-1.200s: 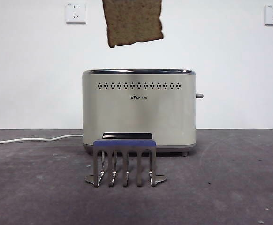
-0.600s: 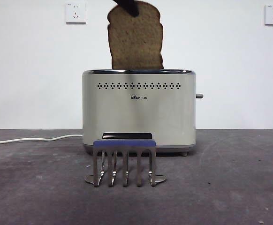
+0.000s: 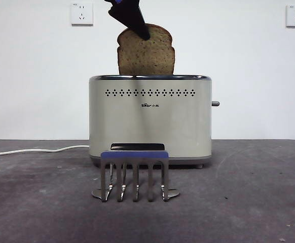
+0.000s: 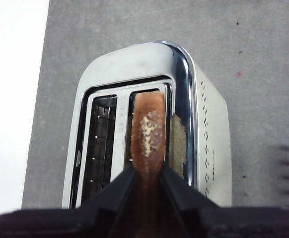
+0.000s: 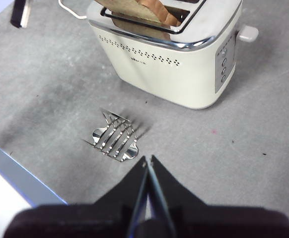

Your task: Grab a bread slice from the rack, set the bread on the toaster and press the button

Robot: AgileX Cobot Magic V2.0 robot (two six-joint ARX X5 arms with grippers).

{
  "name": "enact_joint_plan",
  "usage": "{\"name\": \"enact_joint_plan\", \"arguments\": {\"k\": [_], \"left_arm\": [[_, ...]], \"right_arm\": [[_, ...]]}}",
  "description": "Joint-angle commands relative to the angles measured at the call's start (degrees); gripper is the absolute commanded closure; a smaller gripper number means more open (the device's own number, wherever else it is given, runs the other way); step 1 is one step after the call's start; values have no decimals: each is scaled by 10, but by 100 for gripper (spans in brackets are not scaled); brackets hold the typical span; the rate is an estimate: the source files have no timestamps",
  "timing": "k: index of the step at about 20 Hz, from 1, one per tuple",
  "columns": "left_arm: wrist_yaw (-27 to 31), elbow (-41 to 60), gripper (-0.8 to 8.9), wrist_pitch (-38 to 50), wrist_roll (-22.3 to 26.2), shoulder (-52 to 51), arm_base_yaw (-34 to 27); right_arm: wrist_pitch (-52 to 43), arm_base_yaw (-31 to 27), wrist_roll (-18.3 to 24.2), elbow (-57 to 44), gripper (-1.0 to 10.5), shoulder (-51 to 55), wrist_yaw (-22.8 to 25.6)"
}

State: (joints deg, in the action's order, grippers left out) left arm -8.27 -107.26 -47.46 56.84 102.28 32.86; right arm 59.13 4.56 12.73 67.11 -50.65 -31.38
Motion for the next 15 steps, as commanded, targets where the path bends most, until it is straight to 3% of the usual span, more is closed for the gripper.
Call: {"name": "enact_joint_plan", "arguments": {"k": [1,3,5,8,15], "left_arm": [[-4,4,812,14,0,28,-11],[-11,4,764,27,-24,40,-15],[-10,4,613,37,-44,47,-15],[-9,4,610,48,-55,47,-14],[26,3,589,83,-141,43,-14]], "right_arm": [[-7,1,9,-1,959,-10,-2],[-27,1,9,-1,959,-23,-2],[-60,1,7,-1,959,-39,-2],[-109,1,-4,-1,959,-71,-2],[-228,1,-33,-1,959,-145,-2]]}}
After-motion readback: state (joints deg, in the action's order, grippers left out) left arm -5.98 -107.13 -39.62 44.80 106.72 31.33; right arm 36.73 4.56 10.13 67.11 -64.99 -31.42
